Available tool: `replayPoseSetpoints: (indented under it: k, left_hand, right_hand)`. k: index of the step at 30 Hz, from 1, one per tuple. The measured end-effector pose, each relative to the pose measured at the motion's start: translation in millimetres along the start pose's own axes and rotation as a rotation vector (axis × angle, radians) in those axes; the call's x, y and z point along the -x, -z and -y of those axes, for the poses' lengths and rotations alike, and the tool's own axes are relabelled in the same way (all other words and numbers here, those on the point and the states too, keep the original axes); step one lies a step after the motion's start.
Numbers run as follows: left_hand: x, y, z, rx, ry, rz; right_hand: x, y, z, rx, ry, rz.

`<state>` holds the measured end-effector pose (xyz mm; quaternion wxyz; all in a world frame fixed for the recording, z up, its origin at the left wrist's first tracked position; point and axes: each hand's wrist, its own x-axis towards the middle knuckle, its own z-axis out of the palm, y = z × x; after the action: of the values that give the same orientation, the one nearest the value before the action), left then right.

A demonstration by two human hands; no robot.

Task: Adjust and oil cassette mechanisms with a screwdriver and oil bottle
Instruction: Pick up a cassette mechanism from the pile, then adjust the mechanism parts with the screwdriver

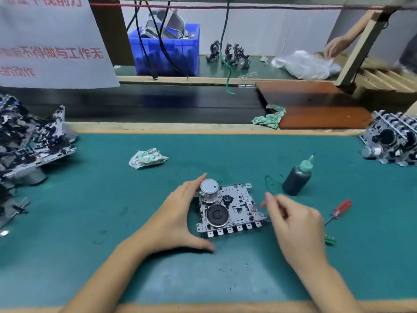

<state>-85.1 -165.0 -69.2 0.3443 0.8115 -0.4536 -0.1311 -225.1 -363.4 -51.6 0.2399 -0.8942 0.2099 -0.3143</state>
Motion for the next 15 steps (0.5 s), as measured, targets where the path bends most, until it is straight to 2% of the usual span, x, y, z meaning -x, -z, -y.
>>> replayPoseSetpoints:
  k: [2,5,15]
  left_hand:
    - [-1.4,-3.2,-0.2,-0.013,-0.017,-0.03]
    - [-3.6,-4.6,-1.1,0.013,-0.041,-0.083]
    - [-2.4,-0.9,-3.7,0.105,-0.014,-0.021]
  right_hand:
    - [-6.6,-4.2,-7.9,0.061,0.021,-0.004]
    - [-4.2,-12.0,-11.6,0.087,-0.025,0.101]
    - [-2.9,-14.0,-7.5,0.093,0.082,0.165]
